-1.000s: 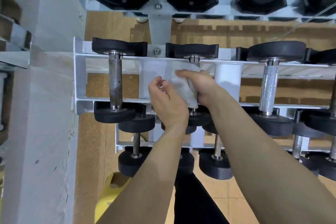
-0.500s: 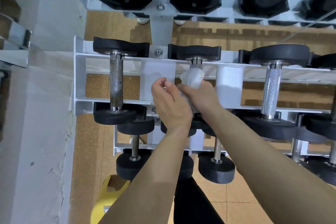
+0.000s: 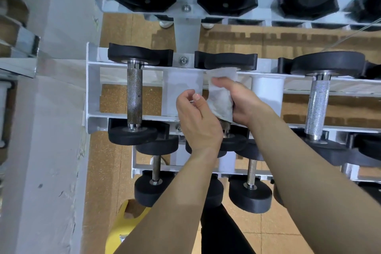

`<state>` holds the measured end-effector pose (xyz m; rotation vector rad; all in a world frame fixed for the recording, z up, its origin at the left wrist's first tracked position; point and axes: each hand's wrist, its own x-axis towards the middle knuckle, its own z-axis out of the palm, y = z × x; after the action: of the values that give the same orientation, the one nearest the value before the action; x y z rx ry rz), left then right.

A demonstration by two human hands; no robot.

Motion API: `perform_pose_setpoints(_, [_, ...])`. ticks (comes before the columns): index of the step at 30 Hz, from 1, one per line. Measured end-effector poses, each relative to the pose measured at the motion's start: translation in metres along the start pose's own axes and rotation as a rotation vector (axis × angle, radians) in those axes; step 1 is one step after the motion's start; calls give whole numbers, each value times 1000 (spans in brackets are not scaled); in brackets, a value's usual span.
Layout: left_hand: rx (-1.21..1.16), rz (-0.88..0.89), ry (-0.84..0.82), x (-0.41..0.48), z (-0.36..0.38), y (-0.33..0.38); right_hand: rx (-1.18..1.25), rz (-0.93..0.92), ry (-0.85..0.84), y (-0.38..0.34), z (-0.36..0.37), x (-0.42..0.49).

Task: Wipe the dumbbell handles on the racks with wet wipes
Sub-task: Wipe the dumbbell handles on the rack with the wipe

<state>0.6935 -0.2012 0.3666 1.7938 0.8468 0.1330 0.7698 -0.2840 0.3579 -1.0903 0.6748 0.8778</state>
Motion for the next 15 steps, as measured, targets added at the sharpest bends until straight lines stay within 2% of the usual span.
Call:
perform_pose_setpoints(2, [1,-1,0,0,0,0,-146,-158,146,9,5,-9])
perform_pose_setpoints(4, [2,1,9,0,-1,0,-411,-303,282,21,9,-18])
perform_pose_setpoints(6, [9,1,11,0,-1,-1,-660,-363,362,32,10,-22])
perform_pose_setpoints(7, [12,4,10,0,-1,-1,-671,-360,384,33,12,-24])
perform_pose_setpoints(11, [10,29,-1,1,0,-2,-303,-229,396,0,17,-8])
perform_pose_setpoints(15, [14,10,-7,1,0,0,-134,-117,154,-20,16,-1])
